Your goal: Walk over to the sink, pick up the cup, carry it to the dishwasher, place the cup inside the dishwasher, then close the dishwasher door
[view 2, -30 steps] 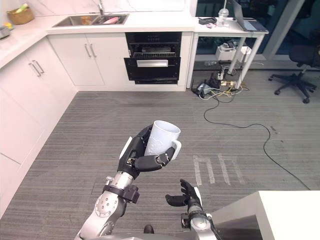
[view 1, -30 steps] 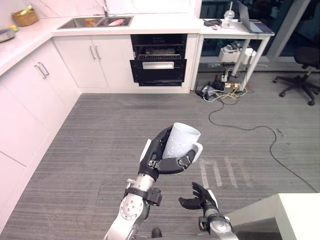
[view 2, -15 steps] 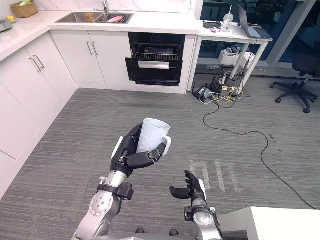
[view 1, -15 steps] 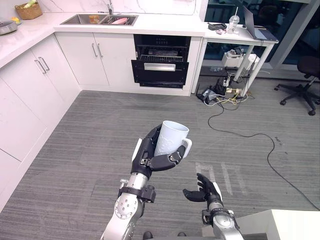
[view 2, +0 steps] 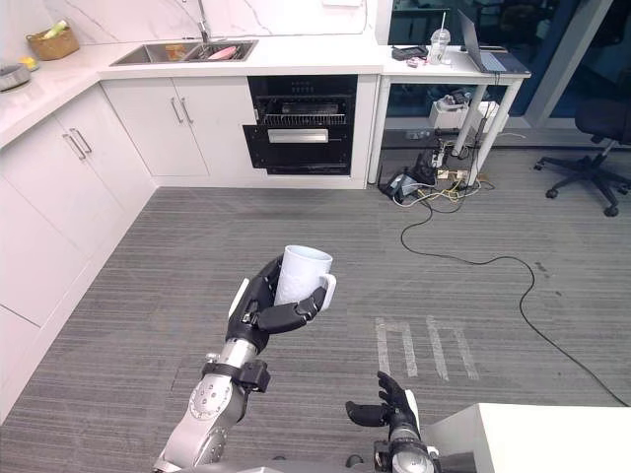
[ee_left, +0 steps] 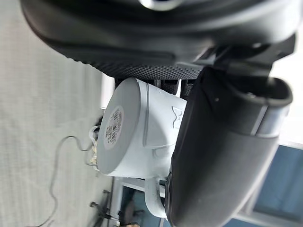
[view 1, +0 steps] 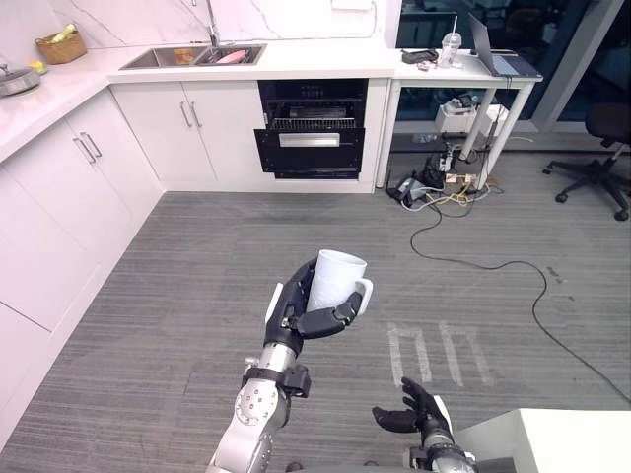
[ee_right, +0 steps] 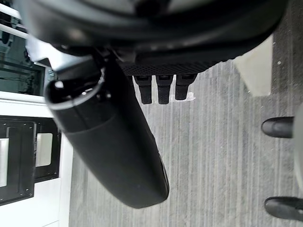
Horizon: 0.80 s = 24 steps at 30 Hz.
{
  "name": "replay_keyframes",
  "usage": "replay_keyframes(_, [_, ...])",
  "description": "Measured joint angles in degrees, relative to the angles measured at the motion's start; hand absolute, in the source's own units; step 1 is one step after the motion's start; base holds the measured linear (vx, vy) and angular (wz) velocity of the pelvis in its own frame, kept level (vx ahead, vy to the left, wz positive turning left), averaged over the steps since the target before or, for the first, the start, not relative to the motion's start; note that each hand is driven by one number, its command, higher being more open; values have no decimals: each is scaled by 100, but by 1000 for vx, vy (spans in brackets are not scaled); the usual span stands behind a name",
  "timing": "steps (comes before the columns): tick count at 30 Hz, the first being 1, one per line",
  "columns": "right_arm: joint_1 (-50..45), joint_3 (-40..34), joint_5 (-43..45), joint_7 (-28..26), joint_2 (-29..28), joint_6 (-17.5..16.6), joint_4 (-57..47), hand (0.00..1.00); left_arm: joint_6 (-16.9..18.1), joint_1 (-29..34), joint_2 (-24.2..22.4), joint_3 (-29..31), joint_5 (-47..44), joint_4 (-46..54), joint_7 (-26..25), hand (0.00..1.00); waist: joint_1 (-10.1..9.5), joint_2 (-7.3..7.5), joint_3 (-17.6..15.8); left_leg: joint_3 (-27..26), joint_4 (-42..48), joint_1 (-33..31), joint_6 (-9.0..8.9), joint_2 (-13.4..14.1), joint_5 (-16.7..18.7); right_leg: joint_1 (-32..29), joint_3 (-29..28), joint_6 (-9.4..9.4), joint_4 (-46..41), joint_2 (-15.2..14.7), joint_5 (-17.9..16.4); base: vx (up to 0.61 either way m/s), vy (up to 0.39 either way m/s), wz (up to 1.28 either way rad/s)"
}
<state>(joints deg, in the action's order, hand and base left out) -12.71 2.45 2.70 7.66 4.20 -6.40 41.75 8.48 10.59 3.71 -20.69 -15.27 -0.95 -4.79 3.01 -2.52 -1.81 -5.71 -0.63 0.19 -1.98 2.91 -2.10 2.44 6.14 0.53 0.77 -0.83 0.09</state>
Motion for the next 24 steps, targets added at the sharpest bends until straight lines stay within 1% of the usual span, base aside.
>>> replay_keyframes(1, [25,-62,-2,6,8,1,0,90,-1,43,-16,4,-56,2,1,30,-13,5,-4,69,-144,74,-30,28,-92,2,54,-66,-71,35,-27,17,-102,31])
replay_keyframes(2, [73,-112,-6,22,5,1,-3,90,0,86,-14,24,-56,4,-9,30,-70,13,-8,99,-196,122,-58,59,-115,11,84,-89,-119,68,-58,12,-91,20])
replay_keyframes(5, [141,-107,-17,69,2,-2,-177,90,-1,188,-12,121,-56,5,-20,30,-94,15,-10,222,-260,126,-102,81,-148,31,229,-106,-141,94,-122,10,-57,19])
replay_keyframes(7, [146,-104,-50,99,-19,-5,-266,90,-1,200,-9,169,-56,10,-22,30,-132,43,-31,333,-219,45,-111,75,-147,33,328,-118,-165,91,-169,0,-26,32])
replay_keyframes(10, [158,-100,-62,120,-39,-14,-284,90,0,185,-16,174,-58,90,-25,30,-241,104,-135,552,133,-231,-125,37,13,-39,530,-115,-334,44,-315,-8,-7,40])
replay_keyframes(11, [163,-108,-62,138,-31,-14,-284,90,-1,187,-10,173,-59,90,-30,30,-277,107,-165,567,258,-332,-78,23,146,-55,636,-113,-406,5,-382,-4,1,45])
replay_keyframes(12, [170,-112,-62,156,-26,-14,-284,90,-1,185,-11,173,-59,90,-30,30,-275,111,-185,443,330,-373,-47,42,191,-47,702,-119,-436,-21,-407,14,14,60])
replay_keyframes(13, [191,-115,-62,186,-9,-13,-288,90,-1,175,-27,166,-60,95,-30,30,-253,103,-231,-28,492,-444,-37,165,239,-42,851,-100,-549,-77,-503,28,11,67])
replay_keyframes(14, [231,-119,-62,224,17,-12,-289,90,-1,174,-39,158,-60,103,-29,30,-237,134,-291,-427,654,-486,6,265,285,-56,975,-53,-715,-166,-645,47,15,65])
replay_keyframes(15, [255,-120,-61,236,26,-12,-289,90,-1,173,-34,156,-60,107,-30,30,-235,119,-292,-581,730,-498,39,300,317,-69,1008,-27,-794,-208,-711,96,30,41])
replay_keyframes(16, [322,-120,-62,251,47,-12,-314,90,0,176,-22,159,-64,117,-31,30,-265,118,-305,-634,845,-523,38,298,424,-94,1024,32,-903,-287,-821,111,50,13])
replay_keyframes(18, [370,-111,-62,275,41,-13,-567,90,0,176,0,172,-74,157,-34,30,-374,117,-304,-737,1064,-588,82,241,675,-107,950,138,-957,-390,-899,167,99,-9])
replay_keyframes(19, [387,-108,-63,275,32,-13,-632,90,0,176,8,176,-93,173,-37,30,-377,123,-307,-769,1160,-617,98,220,769,-110,948,183,-985,-430,-941,232,157,-6])
replay_keyframes(20, [428,-109,-63,280,9,-16,-728,90,-1,179,26,194,-116,228,-39,30,-359,163,-332,-906,1455,-679,138,202,1012,-155,960,278,-1207,-562,-1120,219,143,11])
replay_keyframes(21, [468,-110,-63,283,-16,-16,-763,90,-2,195,12,180,-117,318,-34,30,-329,193,-361,-916,1714,-730,175,173,1229,-211,978,374,-1515,-708,-1322,266,180,15])
replay_keyframes(22, [520,-112,-63,290,11,-15,-767,90,0,217,-36,164,-115,426,-25,30,-319,192,-359,-914,2023,-747,171,78,1480,-321,934,532,-2058,-916,-1556,241,155,11])
replay_keyframes(23, [548,-111,-64,289,52,-15,-769,90,0,222,-74,164,-115,463,-26,30,-320,215,-369,-903,2123,-755,209,35,1591,-459,875,615,-2432,-1027,-1626,299,223,12])
replay_keyframes(24, [568,-113,-67,287,52,-12,-831,90,0,212,-93,167,-111,549,-25,30,-315,183,-351,-885,2157,-706,269,-89,1695,-794,734,639,-3254,-1205,-1636,318,231,23])
